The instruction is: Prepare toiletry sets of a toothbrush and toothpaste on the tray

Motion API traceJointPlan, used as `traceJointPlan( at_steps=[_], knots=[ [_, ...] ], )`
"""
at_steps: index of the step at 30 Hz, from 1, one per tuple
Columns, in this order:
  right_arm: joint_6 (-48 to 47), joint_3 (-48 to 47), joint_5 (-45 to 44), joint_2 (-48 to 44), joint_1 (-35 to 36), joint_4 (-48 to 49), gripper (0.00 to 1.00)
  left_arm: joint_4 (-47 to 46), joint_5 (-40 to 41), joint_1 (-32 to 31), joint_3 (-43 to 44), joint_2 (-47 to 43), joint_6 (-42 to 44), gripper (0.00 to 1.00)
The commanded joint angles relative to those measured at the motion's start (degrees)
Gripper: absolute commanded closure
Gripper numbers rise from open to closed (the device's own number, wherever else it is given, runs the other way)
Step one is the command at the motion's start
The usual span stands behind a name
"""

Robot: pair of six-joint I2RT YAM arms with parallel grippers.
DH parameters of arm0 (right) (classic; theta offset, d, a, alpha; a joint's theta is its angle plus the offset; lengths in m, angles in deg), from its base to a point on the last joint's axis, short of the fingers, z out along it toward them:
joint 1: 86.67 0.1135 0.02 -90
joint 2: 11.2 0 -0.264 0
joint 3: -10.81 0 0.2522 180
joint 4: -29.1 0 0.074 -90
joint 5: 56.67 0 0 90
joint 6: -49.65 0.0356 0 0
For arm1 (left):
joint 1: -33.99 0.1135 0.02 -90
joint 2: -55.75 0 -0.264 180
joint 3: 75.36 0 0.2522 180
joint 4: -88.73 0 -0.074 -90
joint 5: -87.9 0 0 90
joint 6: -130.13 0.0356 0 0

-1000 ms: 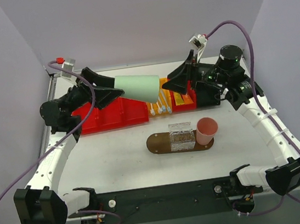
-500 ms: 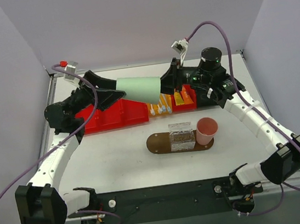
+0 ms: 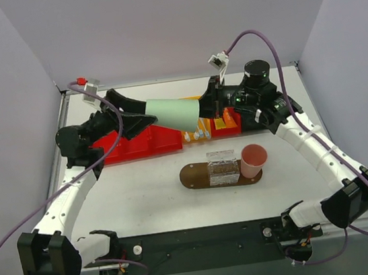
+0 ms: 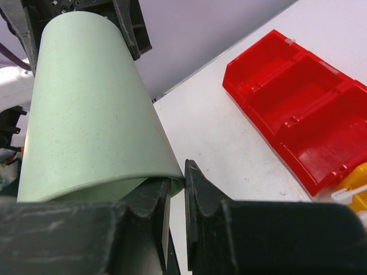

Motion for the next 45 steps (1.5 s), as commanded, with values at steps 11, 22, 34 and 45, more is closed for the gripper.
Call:
traceJointPlan(
  at_steps=[11, 22, 34, 45],
  knots=[
    [-17.6, -5.8, -32.2, -9.7, 0.5, -20.6, 1.0, 38.9, 12.3, 4.1, 8.7, -2.8, 34.5, 0.13],
    [-19.9, -10.5, -70.6, -0.7, 8.9, -24.3, 1.0, 65.3, 38.1, -11.9, 22.5, 0.4, 52.5, 0.29],
    [-20.3, -13.7, -82.4, 4.6, 14.1, -23.6, 1.0, 68.1, 48.7, -23.7, 27.2, 10.0, 55.5, 0.29],
    [-19.4, -13.0, -82.4, 6.0, 15.0, -23.5, 1.0, 68.1, 47.7, -25.7, 30.8, 15.2, 53.5, 0.3]
  ],
)
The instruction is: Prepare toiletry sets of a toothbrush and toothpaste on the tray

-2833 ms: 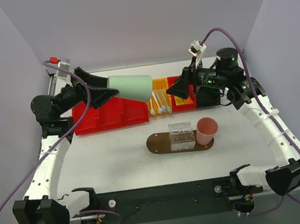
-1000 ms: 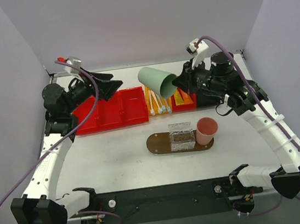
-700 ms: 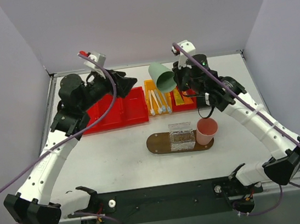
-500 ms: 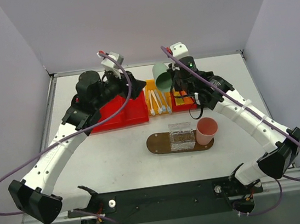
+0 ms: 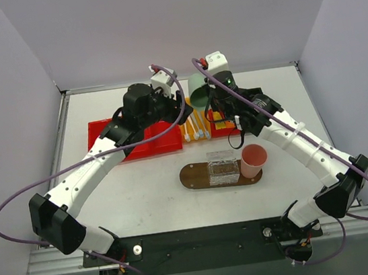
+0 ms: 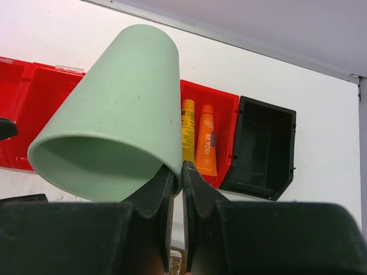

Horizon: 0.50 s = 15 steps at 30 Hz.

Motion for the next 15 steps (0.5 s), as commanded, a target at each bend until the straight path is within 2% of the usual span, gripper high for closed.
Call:
traceJointPlan(
  at_steps=[1, 7, 15],
  knots=[
    [0.2, -1.5, -2.3, 0.7, 0.9, 1.8, 1.0, -1.2, 0.3, -0.3, 4.0, -0.1, -0.6, 0.3],
    [1.1, -0.7, -1.9, 0.5, 1.2, 2.2, 1.0, -1.4, -0.3, -0.4, 5.2, 1.6, -1.8, 0.32],
    [3.0, -0.7, 0.6, -0.4, 1.5, 1.5, 1.0, -2.6, 2.4, -0.5, 6.8, 4.4, -0.9, 0.47]
  ],
)
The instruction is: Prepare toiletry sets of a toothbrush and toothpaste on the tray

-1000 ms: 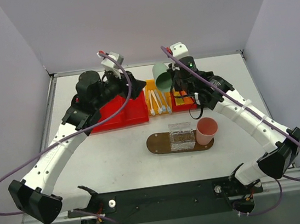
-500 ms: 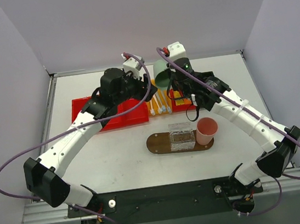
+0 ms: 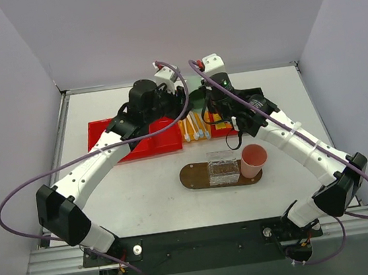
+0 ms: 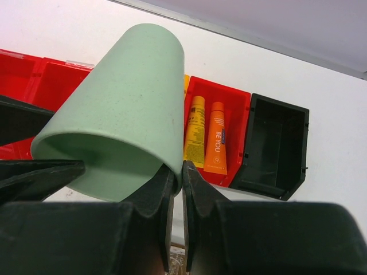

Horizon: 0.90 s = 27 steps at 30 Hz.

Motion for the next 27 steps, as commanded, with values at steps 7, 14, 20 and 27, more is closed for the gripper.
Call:
traceJointPlan(
  at_steps=[7, 14, 20, 27],
  knots=[
    [3.7, -0.4, 2.5, -1.4, 0.7, 1.1, 1.0, -0.9, 3.5, -1.1, 6.8, 4.0, 1.8, 0.77],
    [4.7, 0.0, 5.8, -1.9, 0.6, 0.5, 1.0, 0.0, 5.9, -1.8, 7.6, 4.1, 4.8, 1.0],
    [3.6, 1.0, 10.5, -5.7, 0.1, -0.3, 0.66, 3.2, 7.6, -1.7, 7.5, 1.5, 12.2, 1.0],
    [5.2, 3.3, 17.1, -14.3, -5.9, -1.6, 0.34, 19.5, 3.5, -1.3, 11.4, -0.1, 25.5, 1.0]
  ],
)
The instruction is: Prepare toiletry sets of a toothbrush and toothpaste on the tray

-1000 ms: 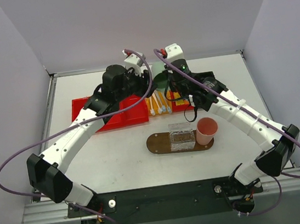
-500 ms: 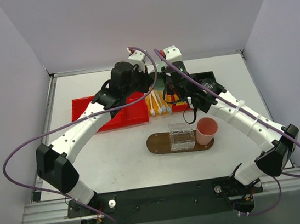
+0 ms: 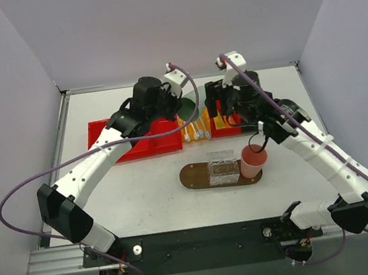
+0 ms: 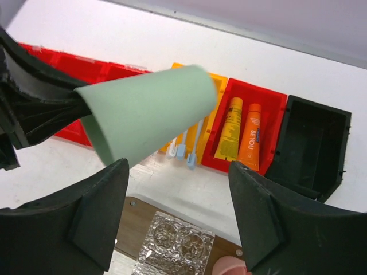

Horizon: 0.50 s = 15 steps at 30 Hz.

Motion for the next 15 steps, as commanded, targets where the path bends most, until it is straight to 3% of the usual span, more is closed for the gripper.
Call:
traceJointPlan(
  at_steps=[1, 9, 15],
  knots=[
    [1.3, 0.6, 5.2, -6.4, -6.2, -0.2, 0.34, 14.2, -5.2, 0.1, 9.5, -2.2, 11.5, 1.0],
    [-0.9, 1.4, 4.7, -11.9, -11.8, -0.9, 0.33, 52.4, -11.7, -0.3, 33.0, 9.3, 27.4, 1.0],
    [-2.2, 1.4, 4.7, -13.6, -13.5, -1.5, 0.32, 65.9, -8.1, -2.2, 39.1, 16.3, 33.0, 1.0]
  ],
)
